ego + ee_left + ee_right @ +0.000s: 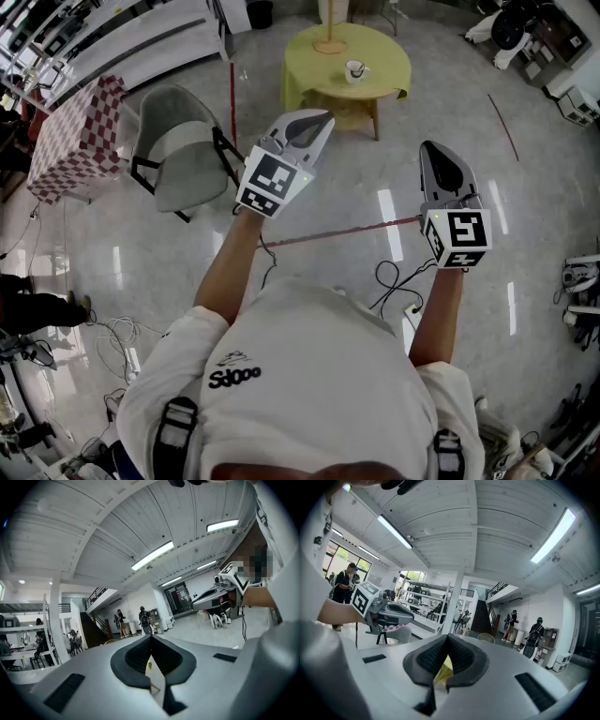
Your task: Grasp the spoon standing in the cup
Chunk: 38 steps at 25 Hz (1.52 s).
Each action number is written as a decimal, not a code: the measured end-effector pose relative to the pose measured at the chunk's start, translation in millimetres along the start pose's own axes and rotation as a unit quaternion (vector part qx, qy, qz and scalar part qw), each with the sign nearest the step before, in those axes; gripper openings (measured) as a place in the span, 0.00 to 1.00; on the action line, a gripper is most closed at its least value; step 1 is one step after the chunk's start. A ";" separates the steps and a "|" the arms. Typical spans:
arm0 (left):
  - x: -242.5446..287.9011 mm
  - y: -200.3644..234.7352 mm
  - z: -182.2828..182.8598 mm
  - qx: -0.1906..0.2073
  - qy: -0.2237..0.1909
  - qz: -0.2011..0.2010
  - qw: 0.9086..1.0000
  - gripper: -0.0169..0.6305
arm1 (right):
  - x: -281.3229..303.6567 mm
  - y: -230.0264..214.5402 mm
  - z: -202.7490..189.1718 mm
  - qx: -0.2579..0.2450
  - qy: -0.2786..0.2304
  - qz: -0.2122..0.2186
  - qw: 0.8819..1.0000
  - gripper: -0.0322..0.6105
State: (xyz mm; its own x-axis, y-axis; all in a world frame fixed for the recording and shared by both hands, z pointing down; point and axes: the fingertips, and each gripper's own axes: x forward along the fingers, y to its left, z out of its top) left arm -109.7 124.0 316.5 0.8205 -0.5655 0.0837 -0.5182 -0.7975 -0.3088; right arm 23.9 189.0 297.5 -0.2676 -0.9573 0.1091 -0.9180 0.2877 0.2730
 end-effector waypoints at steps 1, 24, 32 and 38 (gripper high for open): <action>1.7 0.0 -1.3 -0.001 0.000 0.000 1.000 0.07 | 1.2 -1.2 -1.7 0.001 0.001 0.000 1.000 0.08; 81.4 -29.4 -4.4 -0.016 0.032 0.027 0.999 0.07 | 2.3 -88.4 -42.0 0.023 0.000 0.039 0.999 0.08; 136.4 3.8 -41.9 -0.023 0.041 0.010 0.999 0.07 | 62.4 -119.3 -69.2 0.044 0.006 0.028 0.999 0.08; 198.7 82.5 -69.3 -0.025 0.042 -0.005 0.999 0.07 | 156.0 -149.8 -63.8 0.069 0.003 0.018 0.997 0.08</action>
State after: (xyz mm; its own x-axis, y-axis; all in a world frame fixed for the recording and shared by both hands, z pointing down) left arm -6.1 -68.8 373.3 0.8036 -0.5712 0.1673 -0.5227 -0.8116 -0.2609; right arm 138.3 -1.7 334.6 -0.2993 -0.9464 0.1216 -0.9397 0.3145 0.1344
